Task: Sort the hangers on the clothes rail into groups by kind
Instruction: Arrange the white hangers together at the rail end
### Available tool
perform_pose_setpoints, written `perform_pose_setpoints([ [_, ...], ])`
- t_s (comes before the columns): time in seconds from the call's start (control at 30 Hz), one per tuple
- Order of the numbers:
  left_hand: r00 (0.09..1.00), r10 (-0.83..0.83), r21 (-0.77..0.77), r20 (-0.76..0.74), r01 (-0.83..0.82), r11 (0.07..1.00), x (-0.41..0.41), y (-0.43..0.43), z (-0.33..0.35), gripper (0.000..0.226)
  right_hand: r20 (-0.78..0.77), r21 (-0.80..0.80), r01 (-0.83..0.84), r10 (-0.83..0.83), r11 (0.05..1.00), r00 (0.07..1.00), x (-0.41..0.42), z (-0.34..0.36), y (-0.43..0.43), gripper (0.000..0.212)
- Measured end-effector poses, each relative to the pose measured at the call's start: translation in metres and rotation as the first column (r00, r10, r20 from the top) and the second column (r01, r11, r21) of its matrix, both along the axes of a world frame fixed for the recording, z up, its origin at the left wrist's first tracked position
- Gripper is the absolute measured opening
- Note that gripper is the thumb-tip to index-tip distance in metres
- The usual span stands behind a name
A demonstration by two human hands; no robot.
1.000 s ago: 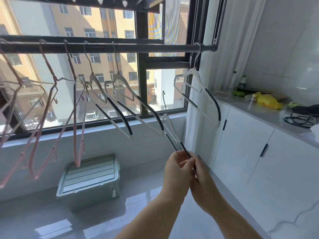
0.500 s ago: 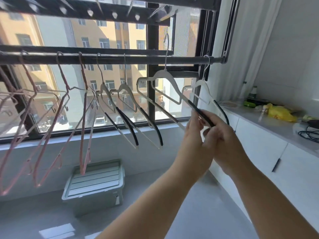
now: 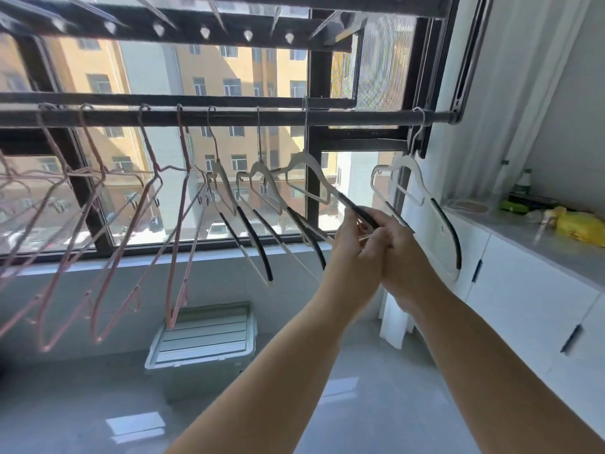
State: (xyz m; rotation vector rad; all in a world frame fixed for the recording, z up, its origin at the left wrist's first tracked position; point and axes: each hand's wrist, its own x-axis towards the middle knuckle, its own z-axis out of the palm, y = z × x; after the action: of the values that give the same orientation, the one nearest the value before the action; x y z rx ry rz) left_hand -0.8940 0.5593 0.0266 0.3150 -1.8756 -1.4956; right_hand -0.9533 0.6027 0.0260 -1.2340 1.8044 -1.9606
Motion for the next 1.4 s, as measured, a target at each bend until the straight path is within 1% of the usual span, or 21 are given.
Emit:
perform_pose_setpoints([
  [0.07,1.0,-0.008,0.027,-0.012,0.008,1.0,0.0,-0.002,-0.002,0.03,0.031,0.012,0.0,0.0,1.0,1.0,-0.002,-0.002,-0.004,0.032],
  [0.2,1.0,0.008,0.052,-0.01,-0.008,0.999,-0.001,-0.004,-0.003,0.03,0.11,-0.005,-0.052,0.052,0.999,0.993,-0.006,-0.007,-0.01,0.033],
  [0.23,1.0,0.011,0.062,-0.004,-0.011,0.998,-0.002,-0.004,-0.003,0.03,0.089,-0.006,-0.055,0.055,0.998,0.995,-0.006,-0.008,-0.011,0.034],
  [0.3,1.0,0.02,0.083,0.004,-0.02,0.996,-0.003,-0.003,-0.004,0.032,-0.024,0.044,-0.008,0.01,0.999,1.0,-0.009,-0.011,-0.012,0.031],
  [0.37,0.999,0.044,0.107,0.013,-0.045,0.993,-0.004,-0.002,-0.006,0.035,-0.101,0.117,-0.005,0.017,0.993,0.995,-0.013,-0.013,-0.01,0.029],
  [0.4,0.998,0.057,0.105,0.022,-0.059,0.993,-0.004,-0.001,-0.008,0.037,-0.081,0.164,-0.018,0.032,0.986,0.996,-0.012,-0.011,-0.006,0.028],
  [0.47,0.99,0.124,0.014,0.065,-0.125,0.992,-0.003,0.005,-0.01,0.047,-0.13,0.294,0.006,0.034,0.956,0.991,-0.011,-0.01,0.006,0.027],
  [0.5,0.981,0.179,-0.07,0.07,-0.174,0.982,-0.001,0.01,-0.012,0.054,-0.284,0.359,0.084,0.024,0.93,0.959,-0.012,-0.009,0.019,0.03],
  [0.53,0.973,0.23,-0.158,0.028,-0.223,0.962,0.002,0.018,-0.012,0.058,-0.406,0.346,0.206,-0.052,0.915,0.912,-0.013,-0.006,0.032,0.035],
  [0.57,0.964,0.26,-0.239,-0.057,-0.266,0.934,0.004,0.025,-0.011,0.059,-0.592,0.25,0.368,-0.159,0.896,0.79,-0.014,-0.003,0.045,0.039],
  [0.6,0.953,0.261,-0.302,-0.154,-0.297,0.906,0.005,0.033,-0.01,0.058,-0.687,0.148,0.457,-0.241,0.877,0.685,-0.015,0.003,0.059,0.039],
  [0.63,0.944,0.235,-0.337,-0.23,-0.304,0.891,0.003,0.04,-0.008,0.057,-0.702,0.078,0.502,-0.311,0.861,0.641,-0.017,0.009,0.072,0.039],
  [0.7,0.959,0.13,-0.354,-0.252,-0.216,0.91,-0.005,0.054,-0.006,0.052,-0.621,-0.009,0.558,-0.442,0.83,0.648,-0.035,0.016,0.089,0.043],
  [0.77,0.988,0.02,-0.335,-0.155,-0.072,0.939,-0.019,0.066,-0.007,0.05,-0.531,0.027,0.579,-0.479,0.815,0.699,-0.054,0.016,0.099,0.042],
  [0.83,0.999,-0.048,-0.307,-0.009,0.043,0.951,-0.037,0.074,-0.01,0.053,-0.398,0.172,0.53,-0.434,0.83,0.808,-0.072,0.011,0.1,0.04],
  [0.9,0.991,-0.072,-0.272,0.113,0.1,0.957,-0.057,0.074,-0.016,0.056,-0.202,0.294,0.382,-0.334,0.876,0.921,-0.087,0.004,0.096,0.042],
  [0.97,0.984,-0.064,-0.263,0.166,0.107,0.959,-0.072,0.071,-0.023,0.056,-0.043,0.324,0.261,-0.261,0.909,0.964,-0.098,-0.003,0.09,0.044],
  [1.03,0.989,-0.034,-0.261,0.144,0.071,0.963,-0.081,0.068,-0.031,0.053,0.064,0.269,0.193,-0.217,0.944,0.974,-0.102,-0.006,0.084,0.04],
  [1.1,0.997,-0.027,-0.197,0.078,0.042,0.979,-0.087,0.064,-0.04,0.05,0.136,0.196,0.143,-0.171,0.97,0.976,-0.101,-0.007,0.079,0.032],
  [1.27,0.999,-0.017,-0.125,-0.05,0.011,0.992,-0.096,0.057,-0.046,0.045,0.151,0.164,0.172,-0.197,0.971,0.969,-0.1,-0.009,0.073,0.03],
  [1.4,0.993,0.002,-0.167,-0.121,-0.022,0.986,-0.101,0.063,-0.048,0.047,0.143,0.126,0.165,-0.182,0.978,0.973,-0.101,-0.006,0.077,0.026],
])
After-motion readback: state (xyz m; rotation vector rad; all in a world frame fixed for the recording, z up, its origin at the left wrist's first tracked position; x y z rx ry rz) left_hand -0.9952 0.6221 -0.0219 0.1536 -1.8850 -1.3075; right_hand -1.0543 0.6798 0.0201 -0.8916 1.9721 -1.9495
